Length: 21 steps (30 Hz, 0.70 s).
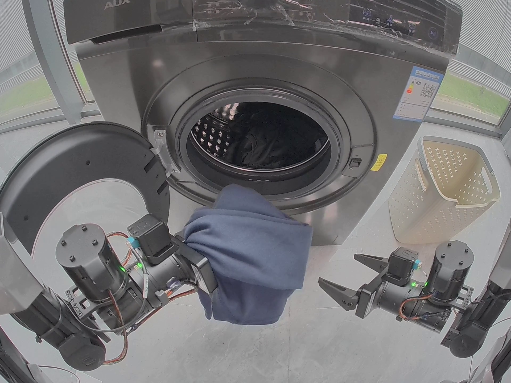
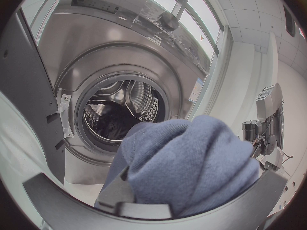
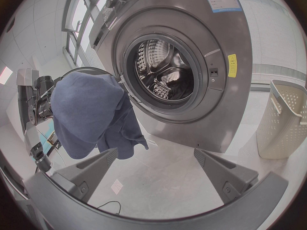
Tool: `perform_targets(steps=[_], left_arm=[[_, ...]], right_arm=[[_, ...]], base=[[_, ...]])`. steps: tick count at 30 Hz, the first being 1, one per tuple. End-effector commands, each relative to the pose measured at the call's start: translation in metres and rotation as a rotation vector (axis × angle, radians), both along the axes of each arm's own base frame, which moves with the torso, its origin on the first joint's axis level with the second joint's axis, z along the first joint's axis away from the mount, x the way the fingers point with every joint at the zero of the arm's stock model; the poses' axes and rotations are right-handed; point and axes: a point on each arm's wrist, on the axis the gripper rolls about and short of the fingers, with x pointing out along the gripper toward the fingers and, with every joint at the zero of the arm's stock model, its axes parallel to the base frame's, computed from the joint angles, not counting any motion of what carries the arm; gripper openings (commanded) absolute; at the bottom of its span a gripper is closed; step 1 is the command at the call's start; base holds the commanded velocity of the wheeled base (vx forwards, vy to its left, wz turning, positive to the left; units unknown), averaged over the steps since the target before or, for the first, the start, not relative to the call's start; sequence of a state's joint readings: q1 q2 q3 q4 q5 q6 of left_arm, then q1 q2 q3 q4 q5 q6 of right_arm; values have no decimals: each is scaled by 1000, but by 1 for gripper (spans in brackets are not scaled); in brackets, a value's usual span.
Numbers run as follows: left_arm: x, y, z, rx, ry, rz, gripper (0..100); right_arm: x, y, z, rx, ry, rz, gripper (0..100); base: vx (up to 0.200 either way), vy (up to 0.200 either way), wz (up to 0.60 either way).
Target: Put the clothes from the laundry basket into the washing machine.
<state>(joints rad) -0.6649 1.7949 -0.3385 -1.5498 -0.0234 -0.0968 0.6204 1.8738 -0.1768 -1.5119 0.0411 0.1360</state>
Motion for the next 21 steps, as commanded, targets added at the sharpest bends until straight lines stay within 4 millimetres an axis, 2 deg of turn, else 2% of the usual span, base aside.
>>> perform_targets(steps=[1, 13, 21], left_arm=[[-1, -3, -5, 12, 13, -6, 0], [-2, -4, -11, 27, 37, -13, 0], [-4, -4, -14, 36, 48, -17, 0]], right_arm=[[-5, 2, -2, -4, 11, 17, 100], [-5, 7, -10, -19, 44, 31, 100], [-7, 9, -9, -12, 44, 41, 100]], base=[[0, 0, 0], [0, 0, 0], [0, 0, 0]])
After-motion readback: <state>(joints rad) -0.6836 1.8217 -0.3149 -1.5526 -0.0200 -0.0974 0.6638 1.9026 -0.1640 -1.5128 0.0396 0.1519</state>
